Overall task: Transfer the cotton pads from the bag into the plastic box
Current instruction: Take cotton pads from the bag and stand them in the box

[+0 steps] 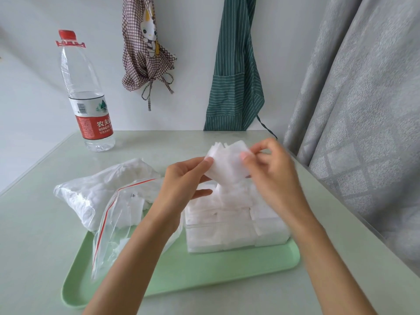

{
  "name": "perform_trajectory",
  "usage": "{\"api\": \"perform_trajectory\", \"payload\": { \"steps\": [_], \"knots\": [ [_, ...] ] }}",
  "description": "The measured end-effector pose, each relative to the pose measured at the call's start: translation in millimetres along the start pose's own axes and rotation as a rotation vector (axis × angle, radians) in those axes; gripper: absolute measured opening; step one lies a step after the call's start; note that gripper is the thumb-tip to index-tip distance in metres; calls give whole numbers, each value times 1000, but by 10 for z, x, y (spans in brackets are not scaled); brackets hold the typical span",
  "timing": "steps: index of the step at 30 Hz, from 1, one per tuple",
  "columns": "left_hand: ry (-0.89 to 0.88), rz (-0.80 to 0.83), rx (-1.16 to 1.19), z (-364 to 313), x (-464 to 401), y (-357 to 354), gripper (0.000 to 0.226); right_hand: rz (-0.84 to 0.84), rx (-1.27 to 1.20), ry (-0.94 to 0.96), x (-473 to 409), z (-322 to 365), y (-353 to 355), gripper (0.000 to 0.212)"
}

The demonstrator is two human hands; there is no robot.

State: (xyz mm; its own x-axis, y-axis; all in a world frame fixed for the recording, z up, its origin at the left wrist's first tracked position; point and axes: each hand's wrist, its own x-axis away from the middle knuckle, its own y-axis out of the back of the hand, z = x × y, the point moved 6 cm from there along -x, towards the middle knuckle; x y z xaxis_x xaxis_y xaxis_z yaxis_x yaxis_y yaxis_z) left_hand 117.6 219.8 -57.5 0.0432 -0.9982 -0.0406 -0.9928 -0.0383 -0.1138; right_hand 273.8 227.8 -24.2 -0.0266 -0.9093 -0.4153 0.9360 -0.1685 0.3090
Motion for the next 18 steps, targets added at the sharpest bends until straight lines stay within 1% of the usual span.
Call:
{"api": "perform_trajectory", "payload": {
  "steps": [2, 3, 4, 5, 7, 9, 12, 15, 17, 18],
  "knots": [
    [1, 16, 26, -3, 1, -8, 18, -60, -255, -131, -66, -48, 169, 8],
    [6, 21, 40, -4, 2, -9, 18, -52, -380, -184, -82, -54, 217, 4],
    [18, 23, 60, 3, -1, -14, 18, -33, -458, -215, -84, -60, 261, 3],
    [34, 24, 83, 12, -3, -16, 19, -11, -480, -226, -78, -51, 285, 3],
    [65, 33, 125, 29, -11, -29, 19, 35, -430, -232, -39, -70, 227, 5],
    [85, 39, 156, 40, 1, -61, 21, 69, -314, -233, 9, -123, 104, 4],
    [73, 25, 122, 46, 0, -63, 22, 94, -180, -135, 0, -114, 0, 7],
    [65, 27, 57, 48, -4, -30, 21, 123, -162, -51, -44, -25, 49, 7],
    [71, 50, 24, 47, -4, -29, 21, 176, -218, -57, -41, 8, 61, 8],
    [72, 62, 10, 43, 0, -36, 22, 203, -280, -78, -38, 12, 64, 13]
  ]
}}
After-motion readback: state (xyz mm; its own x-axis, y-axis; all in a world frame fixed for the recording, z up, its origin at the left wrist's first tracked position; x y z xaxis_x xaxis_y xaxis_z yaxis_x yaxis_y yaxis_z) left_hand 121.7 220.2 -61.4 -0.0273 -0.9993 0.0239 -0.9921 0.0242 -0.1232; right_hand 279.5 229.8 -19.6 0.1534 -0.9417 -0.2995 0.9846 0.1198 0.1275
